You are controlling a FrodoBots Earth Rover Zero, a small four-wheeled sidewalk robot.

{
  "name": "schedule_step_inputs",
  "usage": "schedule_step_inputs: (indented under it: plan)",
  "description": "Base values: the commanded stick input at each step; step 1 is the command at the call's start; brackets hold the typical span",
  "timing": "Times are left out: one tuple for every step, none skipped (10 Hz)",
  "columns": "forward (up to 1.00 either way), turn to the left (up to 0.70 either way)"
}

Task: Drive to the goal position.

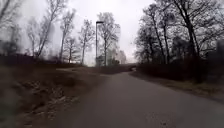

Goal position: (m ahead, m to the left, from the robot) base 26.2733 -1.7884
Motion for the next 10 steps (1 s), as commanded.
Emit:
schedule_step_inputs:
  plan:
    - [0.70, 0.00]
    - [0.70, 0.00]
    - [0.70, 0.00]
    - [0.70, 0.00]
    - [0.70, 0.00]
    - [0.70, 0.00]
    - [0.70, 0.00]
    - [0.70, 0.00]
    - [0.70, 0.00]
    - [0.70, 0.00]
